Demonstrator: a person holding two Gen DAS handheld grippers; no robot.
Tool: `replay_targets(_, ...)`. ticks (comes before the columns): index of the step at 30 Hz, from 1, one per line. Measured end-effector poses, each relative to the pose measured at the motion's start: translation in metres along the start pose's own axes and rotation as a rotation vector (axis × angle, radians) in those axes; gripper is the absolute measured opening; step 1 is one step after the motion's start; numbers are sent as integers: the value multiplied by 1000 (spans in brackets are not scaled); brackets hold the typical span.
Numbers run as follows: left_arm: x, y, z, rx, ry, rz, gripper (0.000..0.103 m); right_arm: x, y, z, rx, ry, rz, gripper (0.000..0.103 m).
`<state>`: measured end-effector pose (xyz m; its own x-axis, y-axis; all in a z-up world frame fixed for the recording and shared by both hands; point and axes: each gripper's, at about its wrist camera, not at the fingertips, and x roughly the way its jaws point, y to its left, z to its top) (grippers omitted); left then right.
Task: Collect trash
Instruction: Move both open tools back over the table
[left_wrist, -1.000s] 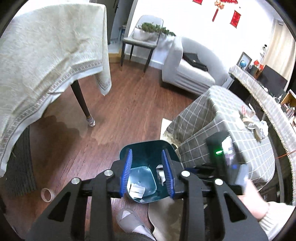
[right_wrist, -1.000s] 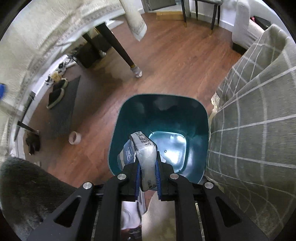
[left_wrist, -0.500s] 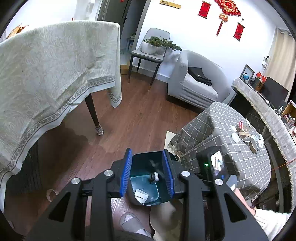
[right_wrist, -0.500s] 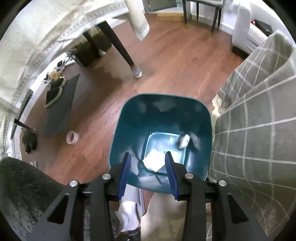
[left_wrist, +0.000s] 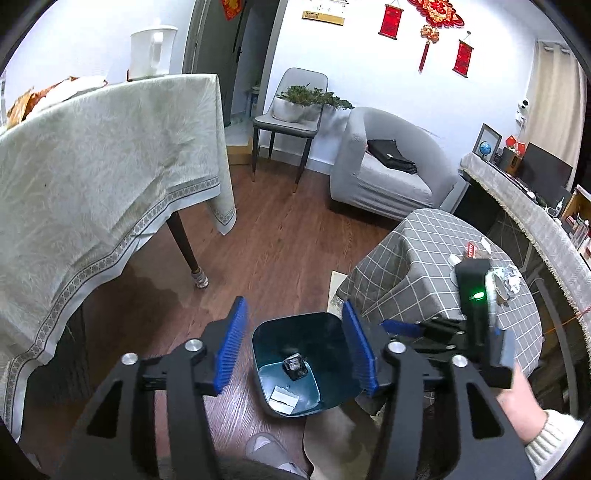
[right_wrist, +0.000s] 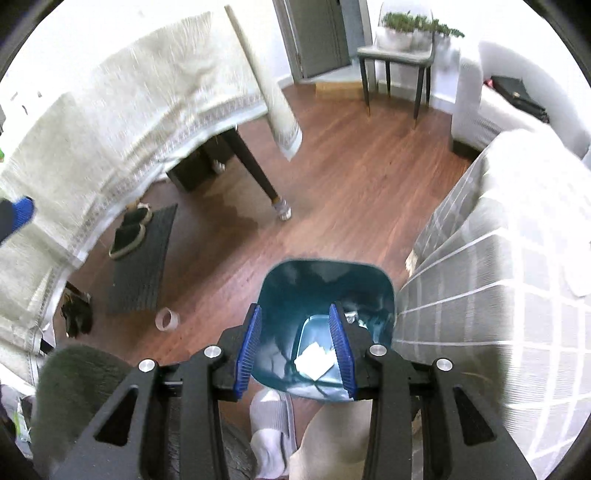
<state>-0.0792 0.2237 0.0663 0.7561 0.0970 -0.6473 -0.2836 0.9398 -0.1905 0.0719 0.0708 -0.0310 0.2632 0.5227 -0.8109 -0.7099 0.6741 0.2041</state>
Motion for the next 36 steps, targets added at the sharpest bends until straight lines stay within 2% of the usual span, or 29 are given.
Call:
replay_targets(6,-1,-20,5,21,-11,-5,67,-46,-9,3,2,-86,-20,39)
replay_targets(14,11,-56,4,59,8,-35,70,-93,-40,-14,26,-150,-85,39)
replay_targets(22,35,-100,-4,120,40,-89,73,-126,-84,-45,89,-182,-143,41)
replay_targets(26,45,-123,-7,147,52,-118,74,-147,-113,-63,125,-200,-182,49)
replay_targets(36,77,-178,-11,210,86,-190,76,-176,-160,-87,197,-230,-217,49)
